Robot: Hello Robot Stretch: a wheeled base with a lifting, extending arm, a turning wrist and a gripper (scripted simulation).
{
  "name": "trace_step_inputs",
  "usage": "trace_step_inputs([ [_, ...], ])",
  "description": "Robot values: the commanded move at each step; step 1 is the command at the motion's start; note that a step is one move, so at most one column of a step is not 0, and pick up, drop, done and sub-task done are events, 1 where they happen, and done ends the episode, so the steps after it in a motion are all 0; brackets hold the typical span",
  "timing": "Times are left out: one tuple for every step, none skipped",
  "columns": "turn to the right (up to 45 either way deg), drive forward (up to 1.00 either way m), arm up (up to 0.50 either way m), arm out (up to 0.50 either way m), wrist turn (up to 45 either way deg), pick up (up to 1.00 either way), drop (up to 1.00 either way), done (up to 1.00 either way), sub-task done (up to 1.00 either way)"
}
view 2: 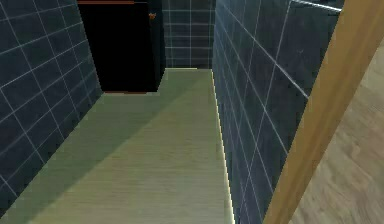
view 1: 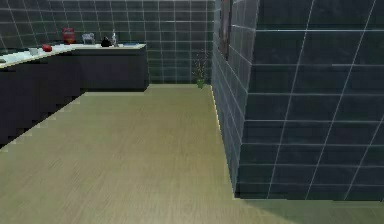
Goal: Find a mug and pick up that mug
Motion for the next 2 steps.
trace_step_inputs([
  [0.0,0.30,0.00,0.00,0.0,0.00,0.00,0.00,0.00],
  [-30.0,0.00,0.00,0.00,0.0,0.00,0.00,0.00,0.00],
])
